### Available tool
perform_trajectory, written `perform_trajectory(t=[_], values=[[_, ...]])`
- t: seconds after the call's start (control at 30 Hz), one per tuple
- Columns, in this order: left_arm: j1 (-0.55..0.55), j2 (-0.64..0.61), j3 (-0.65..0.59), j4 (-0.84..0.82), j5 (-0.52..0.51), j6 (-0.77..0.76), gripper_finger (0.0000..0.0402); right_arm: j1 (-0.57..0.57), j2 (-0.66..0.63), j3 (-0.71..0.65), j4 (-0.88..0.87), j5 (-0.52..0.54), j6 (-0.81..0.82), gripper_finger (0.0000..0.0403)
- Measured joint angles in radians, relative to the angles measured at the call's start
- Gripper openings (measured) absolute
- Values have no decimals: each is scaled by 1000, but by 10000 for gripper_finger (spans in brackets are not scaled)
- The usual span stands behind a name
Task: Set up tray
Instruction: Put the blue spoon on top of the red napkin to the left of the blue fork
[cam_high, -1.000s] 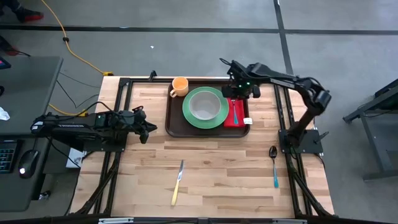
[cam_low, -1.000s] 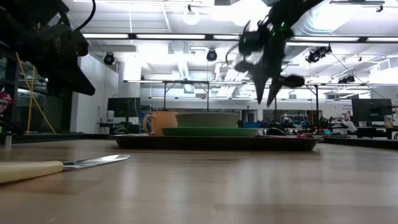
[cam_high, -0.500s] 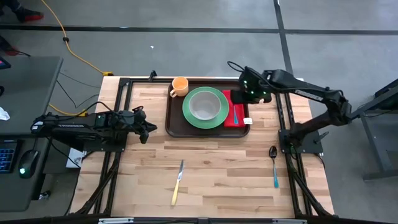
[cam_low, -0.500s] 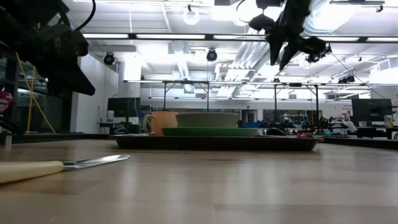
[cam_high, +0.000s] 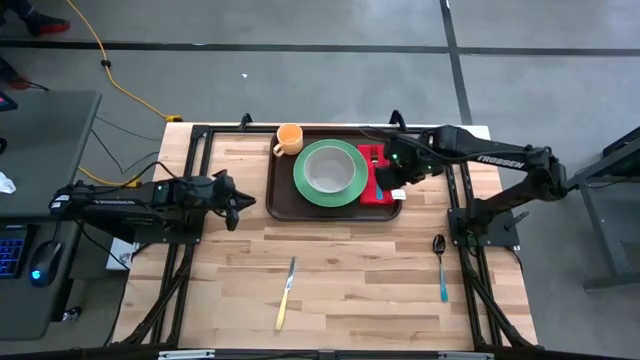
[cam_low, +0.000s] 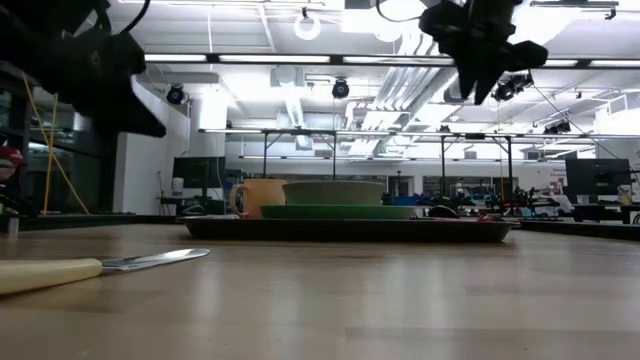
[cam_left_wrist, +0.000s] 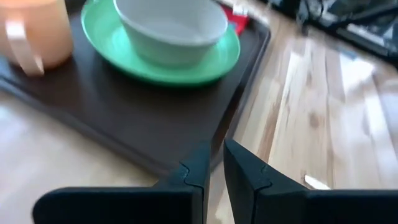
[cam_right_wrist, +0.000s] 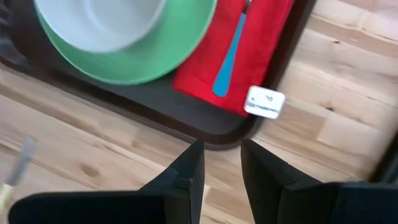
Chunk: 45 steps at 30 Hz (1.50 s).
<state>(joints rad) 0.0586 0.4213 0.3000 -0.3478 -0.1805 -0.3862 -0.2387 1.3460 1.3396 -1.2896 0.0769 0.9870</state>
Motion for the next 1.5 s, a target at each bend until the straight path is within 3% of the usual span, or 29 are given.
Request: perform_trajectory(t=[0.37, 0.5, 0.73, 0.97, 1.5], values=[[0, 0, 0, 124, -12, 38, 76, 140, -2, 0, -133, 116, 25, 83], [0, 0, 0, 122, 52, 23, 76, 203, -17, 0, -176, 180, 57, 83], [0, 0, 0, 125, 127, 23, 76, 298, -83, 0, -205, 176, 178, 83], [0, 0, 0, 176, 176, 38, 76, 389, -156, 0, -218, 81, 324, 83], [0, 0, 0, 164, 198, 40, 76, 545, -154, 0, -226, -209, 546, 83]])
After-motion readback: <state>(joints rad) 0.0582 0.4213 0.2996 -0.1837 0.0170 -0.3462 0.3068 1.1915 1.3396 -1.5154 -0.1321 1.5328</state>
